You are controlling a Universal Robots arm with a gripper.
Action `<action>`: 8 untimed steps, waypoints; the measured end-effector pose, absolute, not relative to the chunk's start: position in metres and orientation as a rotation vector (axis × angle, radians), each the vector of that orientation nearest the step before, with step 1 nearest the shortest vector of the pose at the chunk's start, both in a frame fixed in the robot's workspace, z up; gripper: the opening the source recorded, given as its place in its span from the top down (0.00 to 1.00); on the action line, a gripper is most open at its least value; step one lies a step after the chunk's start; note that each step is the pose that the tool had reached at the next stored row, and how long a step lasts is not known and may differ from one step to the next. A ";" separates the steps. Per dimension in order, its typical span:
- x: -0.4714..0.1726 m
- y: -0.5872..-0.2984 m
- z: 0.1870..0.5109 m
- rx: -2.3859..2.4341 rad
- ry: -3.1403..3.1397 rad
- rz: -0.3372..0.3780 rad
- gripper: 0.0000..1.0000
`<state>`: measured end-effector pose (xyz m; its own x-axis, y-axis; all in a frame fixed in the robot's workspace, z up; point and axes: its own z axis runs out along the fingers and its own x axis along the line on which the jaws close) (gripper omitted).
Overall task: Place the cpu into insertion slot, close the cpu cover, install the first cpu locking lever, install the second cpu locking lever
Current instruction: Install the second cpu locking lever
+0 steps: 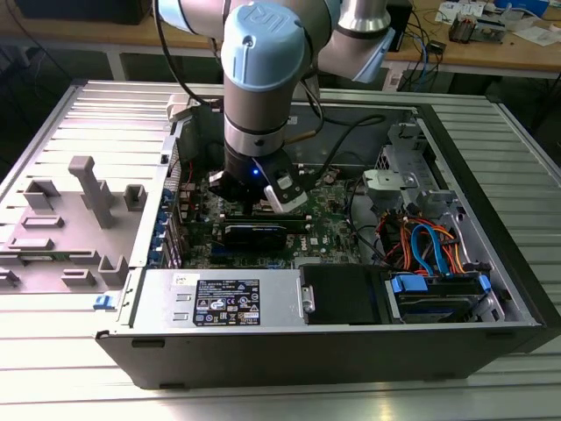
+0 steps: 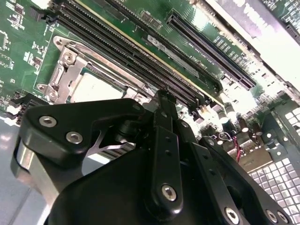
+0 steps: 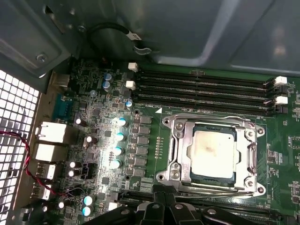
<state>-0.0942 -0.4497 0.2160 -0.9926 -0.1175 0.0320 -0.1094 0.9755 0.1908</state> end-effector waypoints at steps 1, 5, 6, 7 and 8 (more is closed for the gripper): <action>-0.094 -0.450 0.216 0.177 -3.079 -0.294 0.89; -0.094 -0.450 0.216 0.177 -3.079 -0.298 0.89; -0.094 -0.450 0.215 0.177 -3.079 -0.302 0.89; -0.094 -0.450 0.215 0.177 -3.079 -0.308 0.89; -0.094 -0.450 0.214 0.178 -3.078 -0.319 0.89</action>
